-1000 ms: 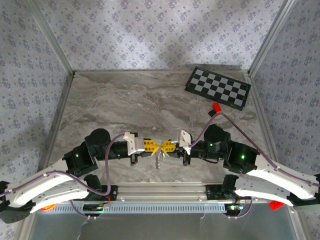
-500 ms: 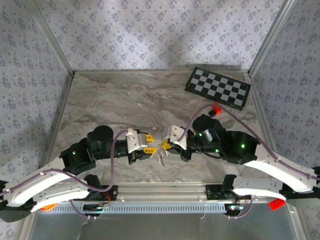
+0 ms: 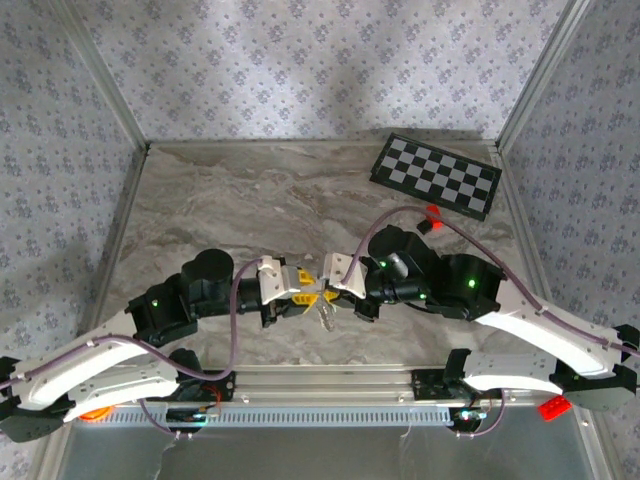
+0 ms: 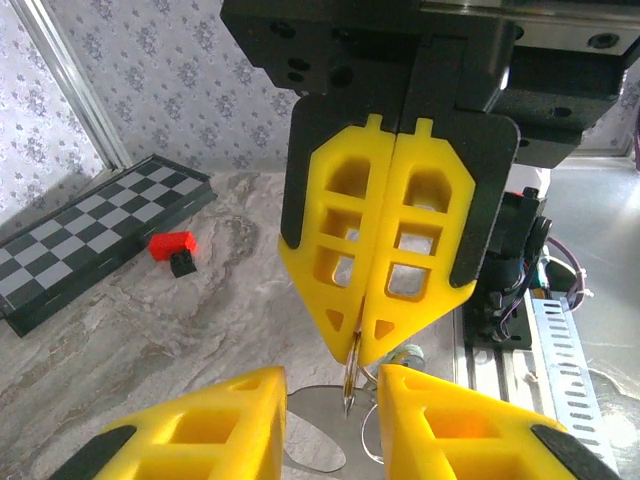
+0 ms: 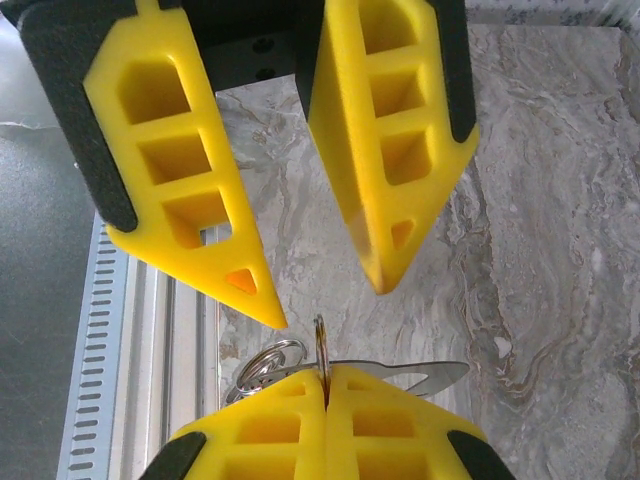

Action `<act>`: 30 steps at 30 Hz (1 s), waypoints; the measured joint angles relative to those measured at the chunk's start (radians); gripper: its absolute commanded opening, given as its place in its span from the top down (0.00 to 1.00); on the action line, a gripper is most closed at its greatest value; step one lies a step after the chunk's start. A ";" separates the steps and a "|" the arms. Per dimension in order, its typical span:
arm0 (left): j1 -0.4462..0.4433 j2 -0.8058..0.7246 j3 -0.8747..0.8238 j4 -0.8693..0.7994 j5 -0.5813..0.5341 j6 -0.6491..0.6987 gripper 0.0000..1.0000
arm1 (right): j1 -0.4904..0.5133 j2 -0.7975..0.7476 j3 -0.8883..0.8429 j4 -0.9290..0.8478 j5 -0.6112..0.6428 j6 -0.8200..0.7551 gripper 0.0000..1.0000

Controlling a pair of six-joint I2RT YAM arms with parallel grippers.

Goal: Put the keys on the keyring

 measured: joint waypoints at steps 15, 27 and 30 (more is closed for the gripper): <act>0.000 0.011 -0.013 0.040 -0.017 0.001 0.80 | -0.008 -0.007 -0.011 0.041 -0.026 0.000 1.00; -0.001 -0.009 -0.031 0.066 -0.001 0.000 1.00 | -0.016 -0.023 -0.027 0.078 -0.034 0.001 1.00; -0.001 -0.025 -0.042 0.081 0.011 0.000 1.00 | -0.016 -0.037 -0.043 0.105 -0.050 0.000 0.84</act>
